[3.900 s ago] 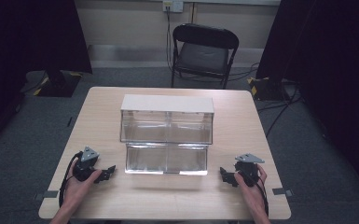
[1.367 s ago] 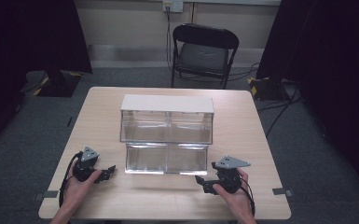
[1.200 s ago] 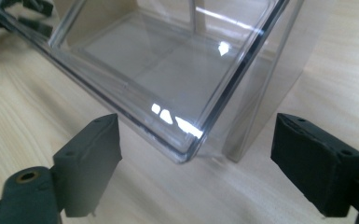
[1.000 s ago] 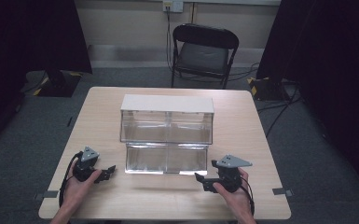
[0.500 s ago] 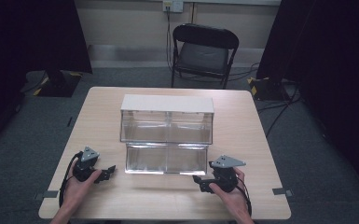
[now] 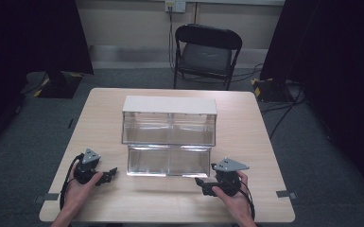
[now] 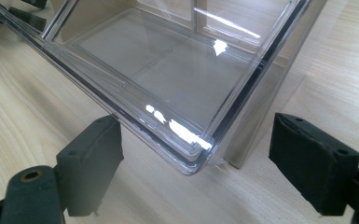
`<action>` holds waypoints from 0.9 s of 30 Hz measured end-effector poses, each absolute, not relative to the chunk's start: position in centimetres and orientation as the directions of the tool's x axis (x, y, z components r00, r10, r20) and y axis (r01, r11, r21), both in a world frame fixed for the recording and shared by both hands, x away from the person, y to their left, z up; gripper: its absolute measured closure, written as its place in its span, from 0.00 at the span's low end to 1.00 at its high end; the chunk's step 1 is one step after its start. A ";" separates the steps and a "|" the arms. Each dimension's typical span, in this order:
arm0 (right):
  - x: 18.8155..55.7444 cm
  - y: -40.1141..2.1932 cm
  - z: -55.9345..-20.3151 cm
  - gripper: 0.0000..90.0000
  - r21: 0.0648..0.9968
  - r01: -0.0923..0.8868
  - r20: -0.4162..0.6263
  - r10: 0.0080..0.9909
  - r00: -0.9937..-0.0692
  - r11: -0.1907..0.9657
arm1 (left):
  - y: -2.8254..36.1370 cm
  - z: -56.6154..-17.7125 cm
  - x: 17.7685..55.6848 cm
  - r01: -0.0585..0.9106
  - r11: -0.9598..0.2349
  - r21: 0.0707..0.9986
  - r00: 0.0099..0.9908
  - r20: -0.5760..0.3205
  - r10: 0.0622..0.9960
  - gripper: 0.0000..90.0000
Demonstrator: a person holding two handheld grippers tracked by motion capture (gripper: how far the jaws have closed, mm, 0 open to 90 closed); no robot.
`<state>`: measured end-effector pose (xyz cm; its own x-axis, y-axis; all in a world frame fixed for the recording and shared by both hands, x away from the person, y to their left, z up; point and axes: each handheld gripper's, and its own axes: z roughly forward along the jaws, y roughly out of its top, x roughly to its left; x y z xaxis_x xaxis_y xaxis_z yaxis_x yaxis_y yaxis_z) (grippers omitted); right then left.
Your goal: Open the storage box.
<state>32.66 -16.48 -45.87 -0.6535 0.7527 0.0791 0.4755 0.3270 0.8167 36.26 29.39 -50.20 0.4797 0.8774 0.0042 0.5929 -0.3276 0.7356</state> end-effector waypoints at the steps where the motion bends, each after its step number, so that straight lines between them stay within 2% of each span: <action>1: 32.6 -16.5 -45.9 0.18 0.818 0.476 0.088 0.746 -0.660 0.325 | 29.4 -50.2 36.3 0.593 -0.328 0.736 0.480 0.005 0.877 0.14; 3: 32.5 -16.6 -45.5 0.18 0.830 0.467 0.112 0.728 -0.676 0.306 | 29.4 -50.2 36.3 0.593 -0.328 0.736 0.480 0.005 0.877 0.14; 27: 32.1 -16.7 -45.0 0.18 0.848 0.438 0.102 0.721 -0.686 0.297 | 29.4 -50.2 36.3 0.593 -0.328 0.735 0.480 0.005 0.877 0.14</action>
<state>32.14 -16.68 -45.02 -0.6859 0.7206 0.1020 0.4383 0.2971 0.8483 36.26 29.39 -50.20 0.4799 0.8773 0.0048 0.5928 -0.3283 0.7354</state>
